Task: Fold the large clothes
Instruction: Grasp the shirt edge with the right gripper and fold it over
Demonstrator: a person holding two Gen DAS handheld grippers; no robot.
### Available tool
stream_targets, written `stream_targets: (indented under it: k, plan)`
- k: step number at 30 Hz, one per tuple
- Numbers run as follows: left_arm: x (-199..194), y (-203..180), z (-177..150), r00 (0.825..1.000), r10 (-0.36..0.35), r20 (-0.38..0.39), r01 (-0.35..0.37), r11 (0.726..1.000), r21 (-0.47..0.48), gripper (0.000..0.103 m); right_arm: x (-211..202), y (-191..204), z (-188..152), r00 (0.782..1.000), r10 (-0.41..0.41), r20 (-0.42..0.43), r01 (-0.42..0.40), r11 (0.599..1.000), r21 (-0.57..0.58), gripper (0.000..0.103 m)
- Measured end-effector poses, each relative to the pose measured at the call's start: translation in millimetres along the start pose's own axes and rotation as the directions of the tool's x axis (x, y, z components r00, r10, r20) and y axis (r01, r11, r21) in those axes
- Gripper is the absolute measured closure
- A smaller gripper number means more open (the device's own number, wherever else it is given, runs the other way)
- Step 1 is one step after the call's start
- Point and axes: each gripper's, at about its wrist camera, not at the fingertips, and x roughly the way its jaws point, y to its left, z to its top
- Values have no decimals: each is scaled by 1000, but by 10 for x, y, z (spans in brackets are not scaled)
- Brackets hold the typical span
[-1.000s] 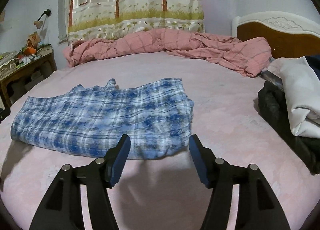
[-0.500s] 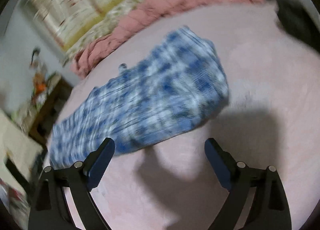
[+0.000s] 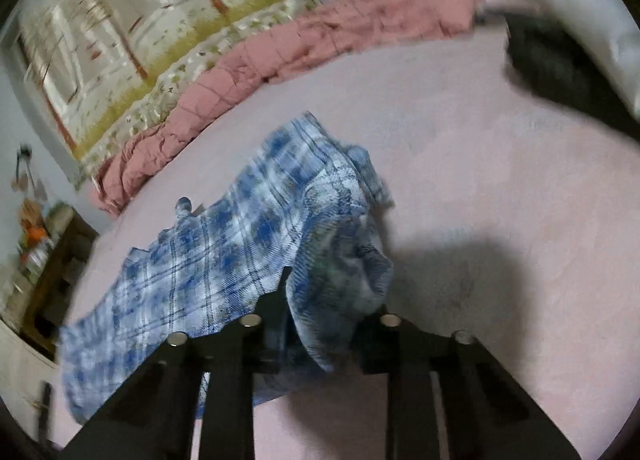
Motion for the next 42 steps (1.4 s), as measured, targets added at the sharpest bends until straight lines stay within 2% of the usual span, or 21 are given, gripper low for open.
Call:
stream_targets:
  k: [4, 6, 8, 10, 11, 15, 16, 17, 20, 22, 24, 26, 30, 32, 34, 35, 36, 37, 39, 41, 42]
  plan:
    - [-18, 22, 3, 1000, -1, 9, 1, 1000, -10, 0, -217, 425, 40, 991, -56, 122, 76, 984, -163, 84]
    - [-24, 16, 1, 1000, 0, 11, 0, 1000, -7, 0, -323, 689, 43, 984, -28, 176, 70, 969, -238, 84]
    - [-24, 12, 3, 1000, 1, 10, -1, 1000, -3, 0, -398, 968, -1, 983, 41, 181, 19, 948, -318, 84]
    - [-29, 11, 3, 1000, 0, 10, 0, 1000, -4, 0, -394, 1250, -110, 985, 126, 117, -69, 913, -402, 84]
    - [-29, 13, 5, 1000, -1, 11, 1, 1000, -6, 0, -357, 1403, -197, 983, 173, 58, -130, 887, -443, 84]
    - [-28, 37, 0, 1000, -6, 14, 6, 1000, -28, 0, -168, 1707, -553, 964, 245, -100, -260, 813, -521, 85]
    - [-25, 43, 0, 1000, -7, 13, 7, 999, -32, 0, -108, 1756, -690, 953, 251, -168, -302, 789, -536, 84]
    - [-22, 52, -2, 1000, -8, 12, 8, 999, -35, 0, -51, 1782, -772, 950, 237, -202, -310, 776, -549, 84]
    - [-18, 53, -9, 1000, -8, 7, 8, 1000, -30, 1, -3, 1792, -805, 955, 219, -201, -295, 778, -555, 83]
    - [-12, 63, -6, 1000, -8, 8, 8, 1000, -30, 0, -20, 1765, -716, 943, 256, -212, -331, 785, -523, 73]
    - [-10, 64, -6, 1000, -9, 8, 9, 999, -33, 0, -83, 1687, -670, 916, 316, -246, -399, 773, -493, 48]
    - [-12, 62, -6, 1000, -9, 6, 9, 999, -31, 0, -171, 1644, -678, 904, 346, -249, -426, 754, -500, 47]
    - [-9, 57, -8, 1000, -8, 3, 8, 1000, -29, 0, -448, 1605, -729, 929, 331, -166, -364, 733, -574, 47]
    - [-10, 71, -9, 1000, -9, 2, 9, 1000, -29, 0, -535, 1587, -640, 947, 309, -86, -298, 750, -590, 46]
    - [-10, 72, -4, 1000, -10, 6, 10, 999, -31, 0, -561, 1578, -549, 969, 245, 11, -189, 773, -605, 35]
    - [-3, 69, -3, 1000, -10, 6, 10, 999, -30, 0, -531, 1578, -504, 978, 198, 57, -124, 786, -605, 21]
    - [3, 64, 0, 1000, -10, 6, 10, 999, -31, 0, -471, 1567, -466, 983, 156, 93, -70, 797, -600, 15]
    - [10, 60, 1, 1000, -10, 6, 10, 999, -30, 1, -394, 1574, -432, 985, 136, 102, -49, 801, -596, 15]
    - [17, 57, 4, 1000, -10, 5, 10, 1000, -29, 0, -207, 1571, -423, 993, 106, 59, -50, 802, -595, 15]
    - [10, 59, 4, 1000, -10, 6, 10, 1000, -30, 0, -1, 1593, -465, 991, 121, -58, -132, 797, -589, 15]
    - [10, 58, 4, 1000, -10, 6, 10, 1000, -30, 0, 102, 1603, -505, 983, 131, -132, -184, 792, -582, 15]
